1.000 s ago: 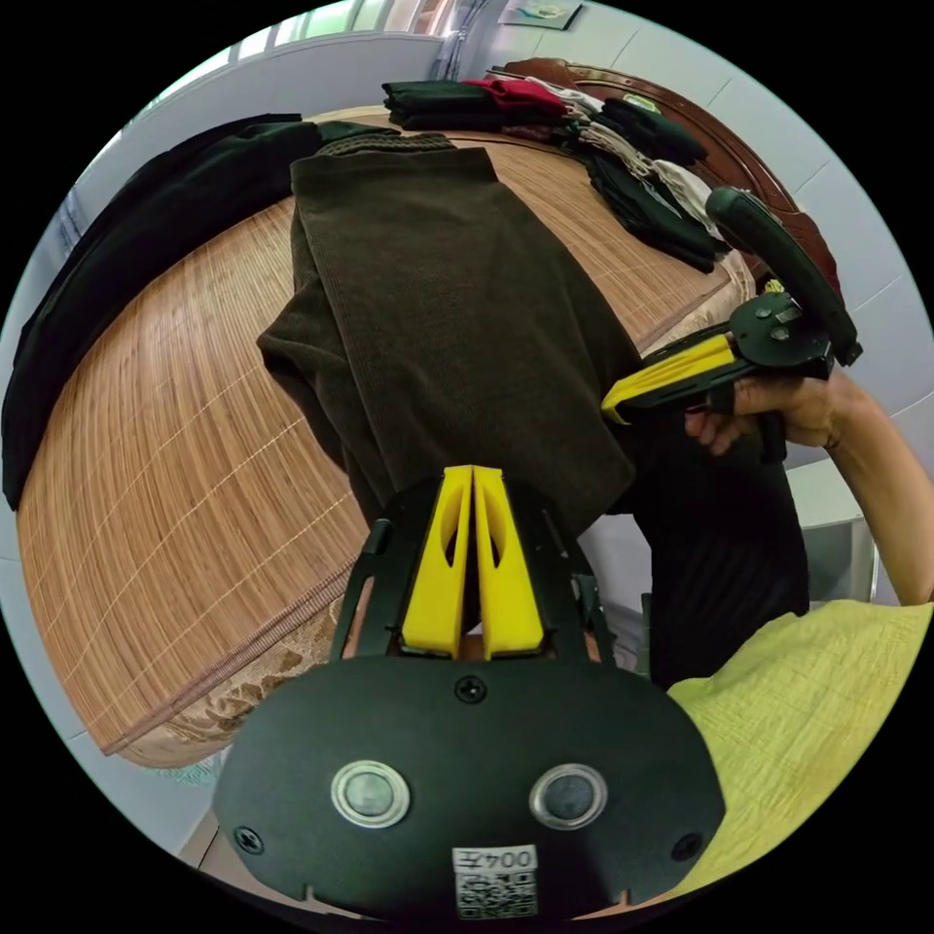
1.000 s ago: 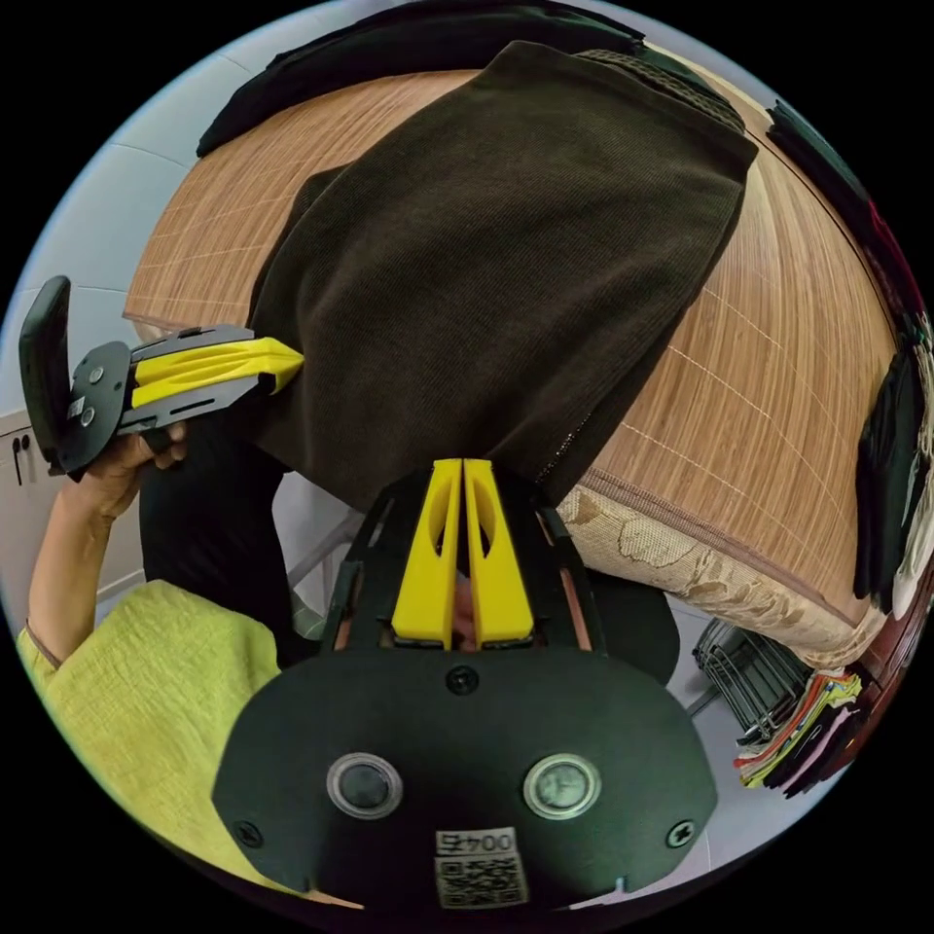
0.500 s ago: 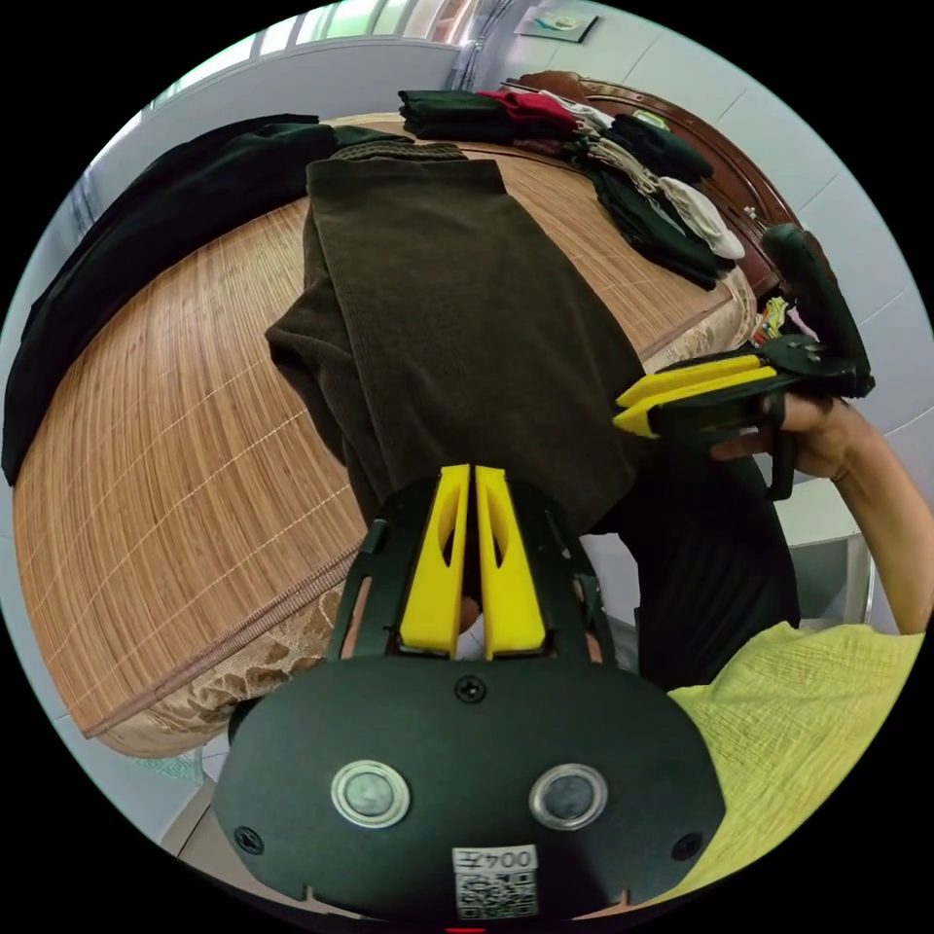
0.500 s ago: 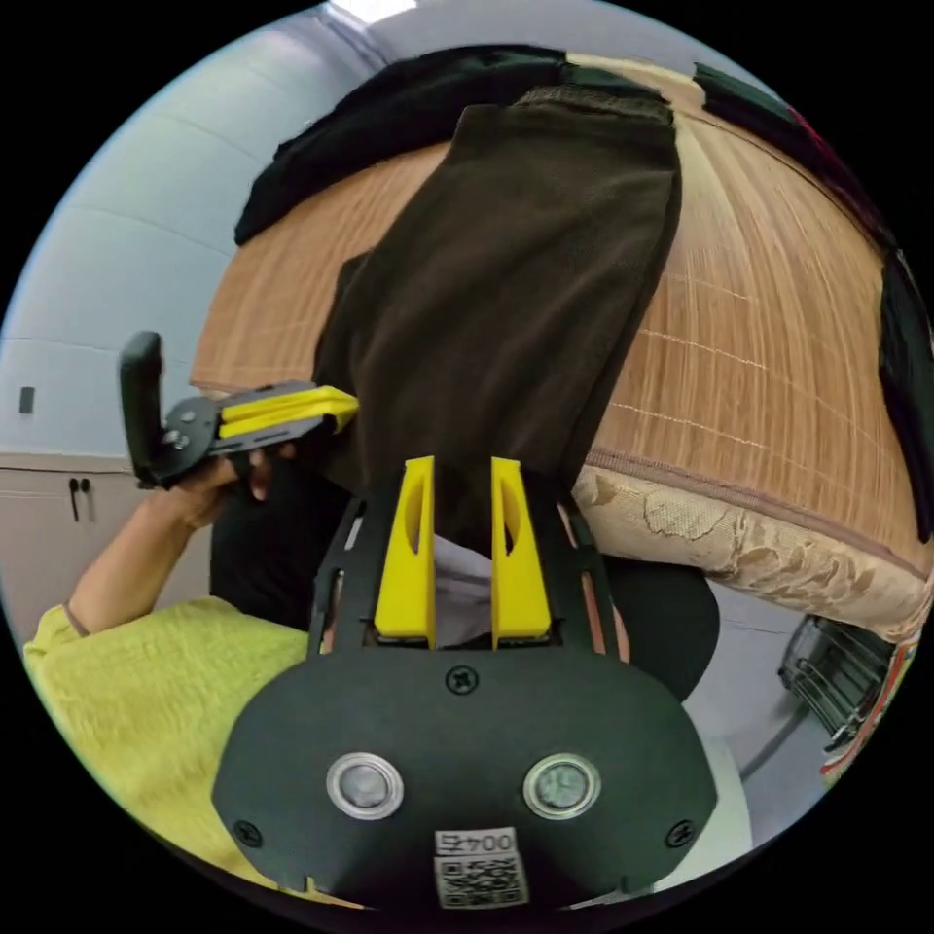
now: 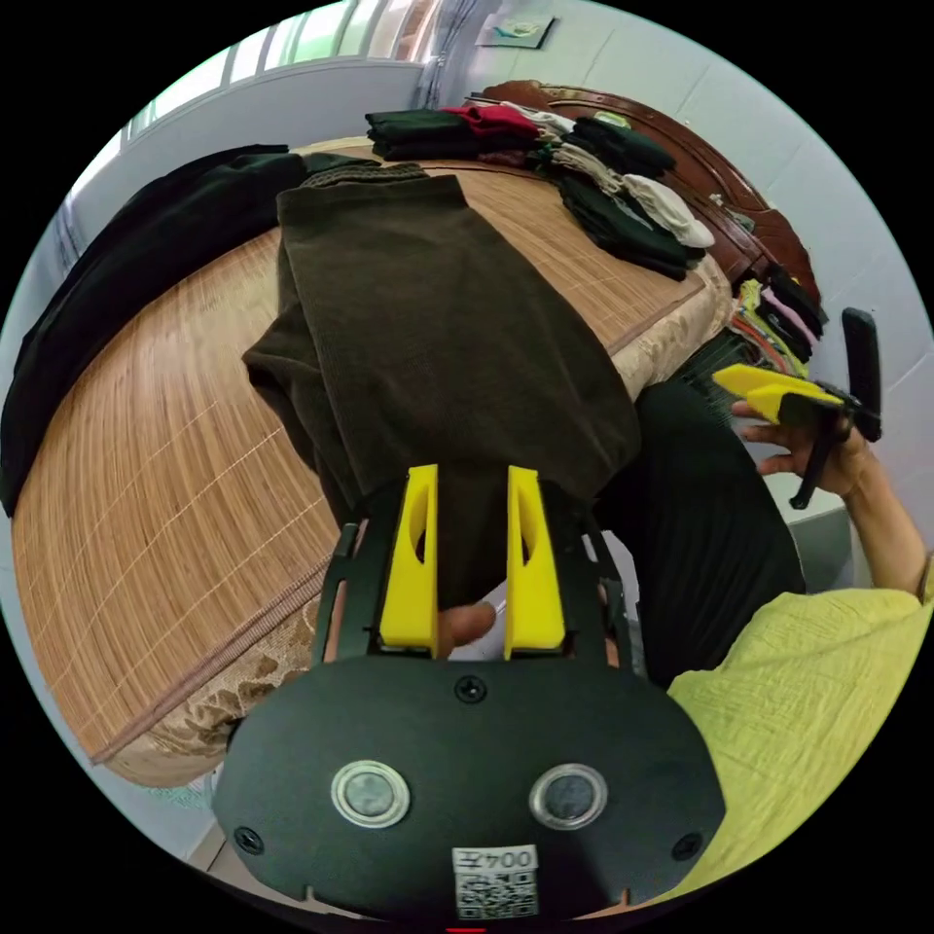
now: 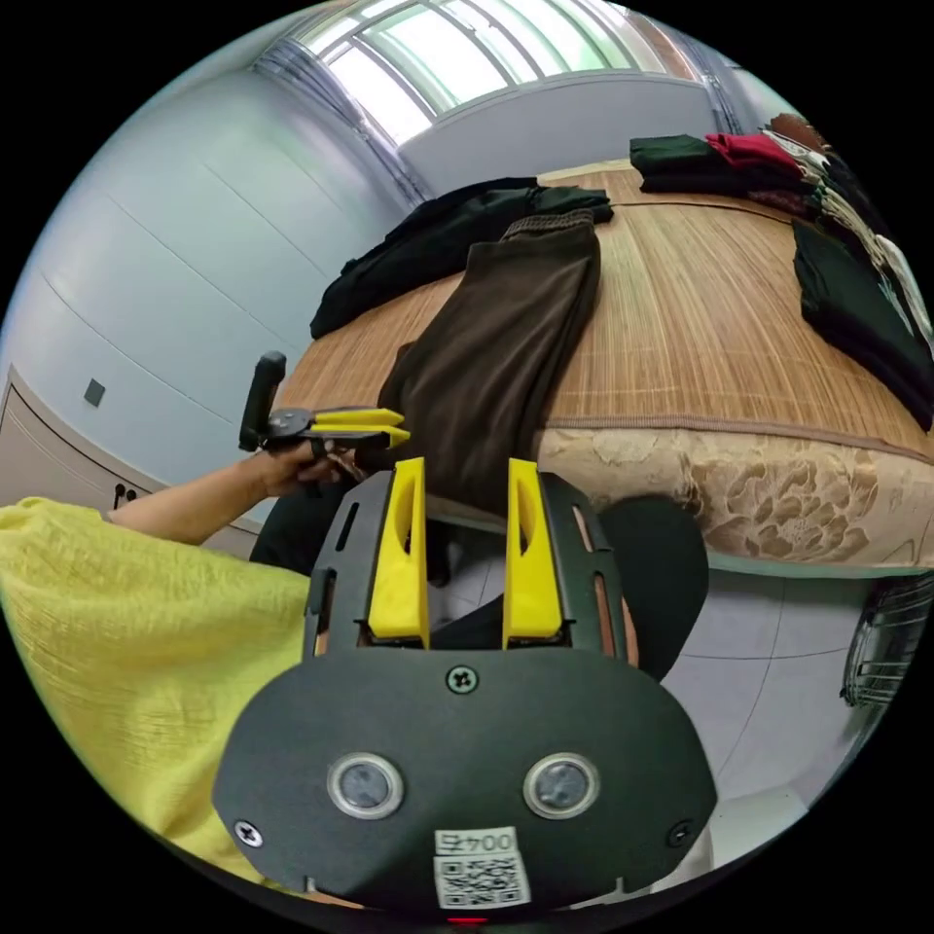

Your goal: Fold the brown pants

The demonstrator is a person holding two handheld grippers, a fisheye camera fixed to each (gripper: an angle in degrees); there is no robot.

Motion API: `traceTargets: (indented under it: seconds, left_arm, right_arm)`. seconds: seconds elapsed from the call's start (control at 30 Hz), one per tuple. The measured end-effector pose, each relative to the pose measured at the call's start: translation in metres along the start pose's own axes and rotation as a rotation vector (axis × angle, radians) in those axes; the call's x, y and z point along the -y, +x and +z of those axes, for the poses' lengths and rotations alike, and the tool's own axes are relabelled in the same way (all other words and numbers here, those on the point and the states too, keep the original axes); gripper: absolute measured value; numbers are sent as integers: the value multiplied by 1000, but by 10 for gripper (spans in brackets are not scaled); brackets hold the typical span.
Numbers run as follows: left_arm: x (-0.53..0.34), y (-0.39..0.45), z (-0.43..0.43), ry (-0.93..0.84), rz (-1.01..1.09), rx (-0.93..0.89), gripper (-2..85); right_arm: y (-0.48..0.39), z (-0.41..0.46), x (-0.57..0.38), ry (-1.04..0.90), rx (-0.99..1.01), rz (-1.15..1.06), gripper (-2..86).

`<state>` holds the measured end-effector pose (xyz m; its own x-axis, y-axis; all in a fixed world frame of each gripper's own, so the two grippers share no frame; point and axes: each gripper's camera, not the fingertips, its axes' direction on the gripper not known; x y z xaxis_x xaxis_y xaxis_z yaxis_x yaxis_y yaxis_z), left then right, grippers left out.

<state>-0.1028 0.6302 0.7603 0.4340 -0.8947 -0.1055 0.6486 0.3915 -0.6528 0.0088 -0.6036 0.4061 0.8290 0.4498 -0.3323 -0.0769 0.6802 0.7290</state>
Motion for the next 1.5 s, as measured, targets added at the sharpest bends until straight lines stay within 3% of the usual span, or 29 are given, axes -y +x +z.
traceTargets:
  seconds: [0.07,0.23,0.37,0.6,0.77,0.97,1.17,1.5]
  left_arm:
    - [-13,-3,3,12,3,-78,158]
    - [-66,-16,-22,157,-4,-20,249]
    - [-143,-56,-53,261,-131,82,252]
    - [-233,-90,-59,363,-259,10,250]
    - [-215,-60,2,333,-78,-53,258]
    - [-183,-53,107,151,10,-215,262]
    - [-181,-78,174,97,-125,-383,268]
    - [-213,-114,232,213,-332,-578,274]
  right_arm:
    - [6,0,-19,-10,14,6,103]
    - [13,-9,-39,44,32,-18,107]
    - [24,-16,-44,81,28,1,106]
    - [38,-6,-40,69,41,12,117]
    - [44,-6,-31,109,53,-14,136]
    - [64,20,-26,-110,80,68,164]
    - [102,48,-29,-186,204,333,166]
    - [126,87,-19,-320,138,425,166]
